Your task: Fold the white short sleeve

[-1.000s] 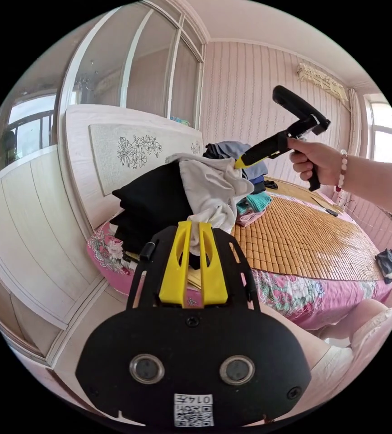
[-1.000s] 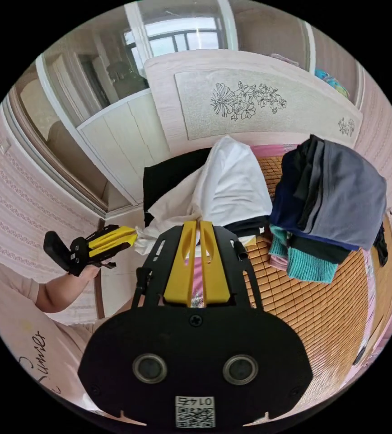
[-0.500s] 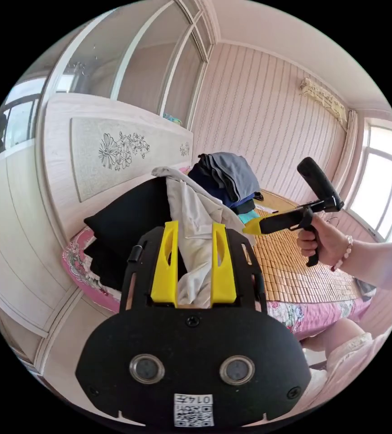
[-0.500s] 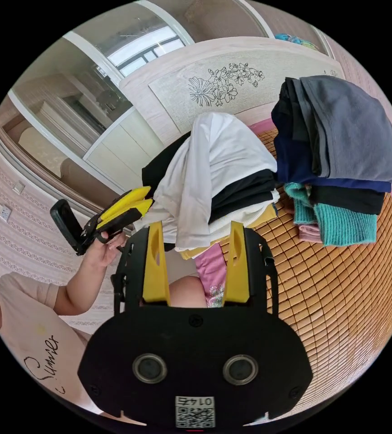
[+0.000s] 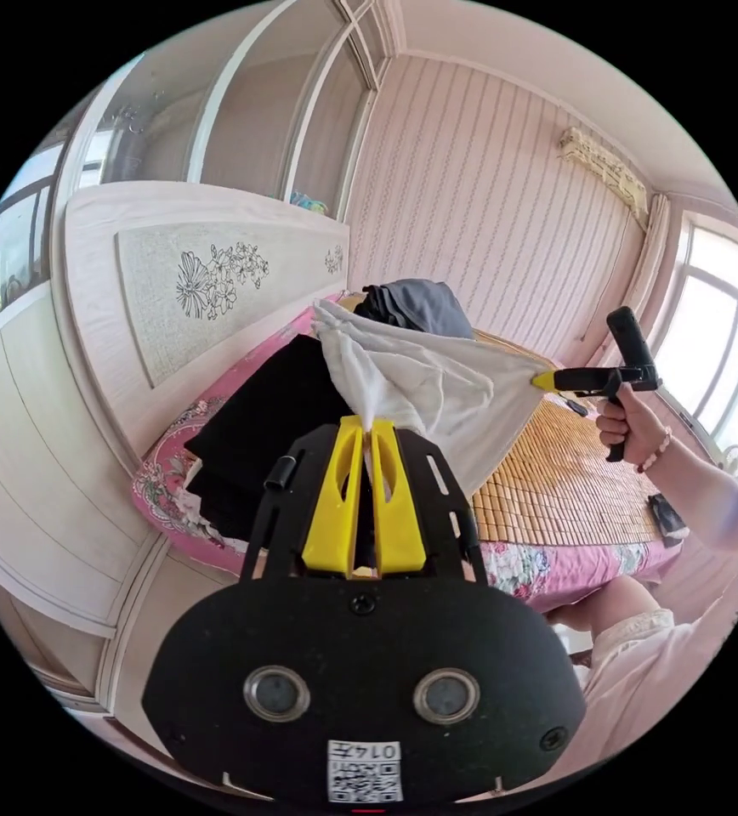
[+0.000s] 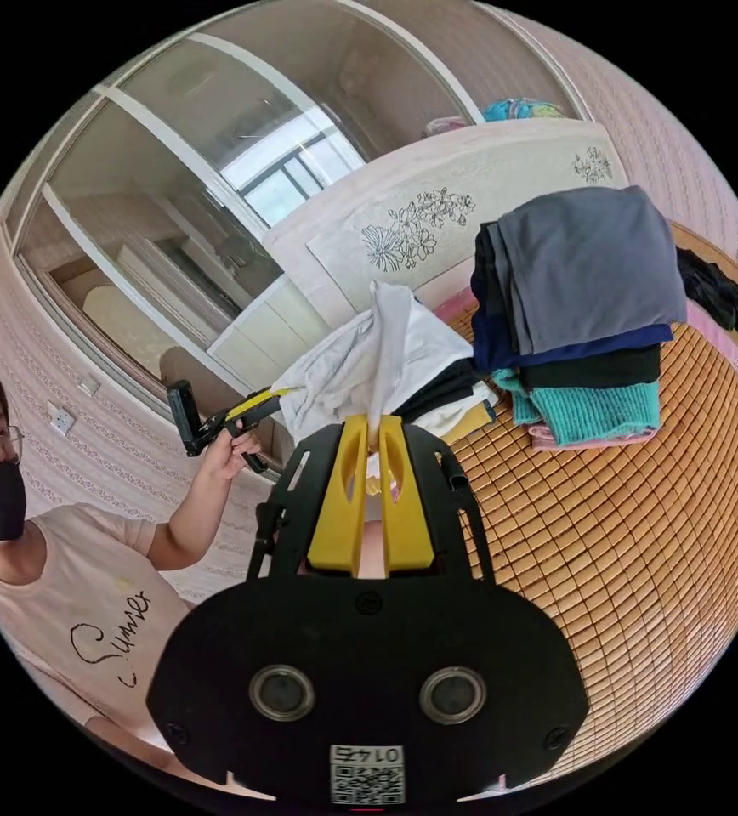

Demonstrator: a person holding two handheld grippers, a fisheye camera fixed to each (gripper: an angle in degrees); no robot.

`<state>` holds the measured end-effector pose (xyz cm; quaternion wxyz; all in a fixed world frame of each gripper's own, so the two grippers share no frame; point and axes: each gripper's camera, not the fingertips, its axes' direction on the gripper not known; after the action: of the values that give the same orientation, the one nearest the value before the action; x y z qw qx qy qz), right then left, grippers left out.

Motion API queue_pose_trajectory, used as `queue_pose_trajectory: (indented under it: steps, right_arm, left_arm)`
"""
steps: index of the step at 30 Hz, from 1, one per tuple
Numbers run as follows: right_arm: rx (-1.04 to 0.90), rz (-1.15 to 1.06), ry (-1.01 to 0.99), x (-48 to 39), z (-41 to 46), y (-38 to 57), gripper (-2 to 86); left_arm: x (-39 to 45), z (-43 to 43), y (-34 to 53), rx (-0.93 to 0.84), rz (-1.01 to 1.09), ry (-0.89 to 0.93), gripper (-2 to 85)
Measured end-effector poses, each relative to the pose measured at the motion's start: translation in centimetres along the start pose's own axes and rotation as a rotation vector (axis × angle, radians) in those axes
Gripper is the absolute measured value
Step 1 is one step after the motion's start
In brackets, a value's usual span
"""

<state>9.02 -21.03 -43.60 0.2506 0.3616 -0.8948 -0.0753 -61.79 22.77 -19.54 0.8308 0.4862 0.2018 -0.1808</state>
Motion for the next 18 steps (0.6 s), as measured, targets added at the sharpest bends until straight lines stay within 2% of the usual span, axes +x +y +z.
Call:
queue_pose_trajectory:
  steps: [6, 8, 13, 18]
  right_arm:
    - [0.145, -0.002, 0.030, -4.8, -11.1, -0.6, 1.0]
    - [0.198, 0.013, 0.014, -6.0, -14.5, -0.1, 1.0]
    - [0.453, 0.028, -0.061, -10.5, -26.5, 2.7, 1.0]
    - [0.690, -0.102, -0.086, -21.2, -39.6, 5.7, 0.9]
  left_arm:
    - [1.8, -5.3, 4.3, -0.008, -0.004, -0.013, -1.0]
    - [3.1, -7.9, 5.8, 0.048, -0.005, 0.009, -1.0]
    - [8.3, -19.2, 7.4, 0.326, 0.026, 0.171, -1.0]
    - [15.9, -28.0, 7.7, 0.546, 0.155, 0.333, -1.0]
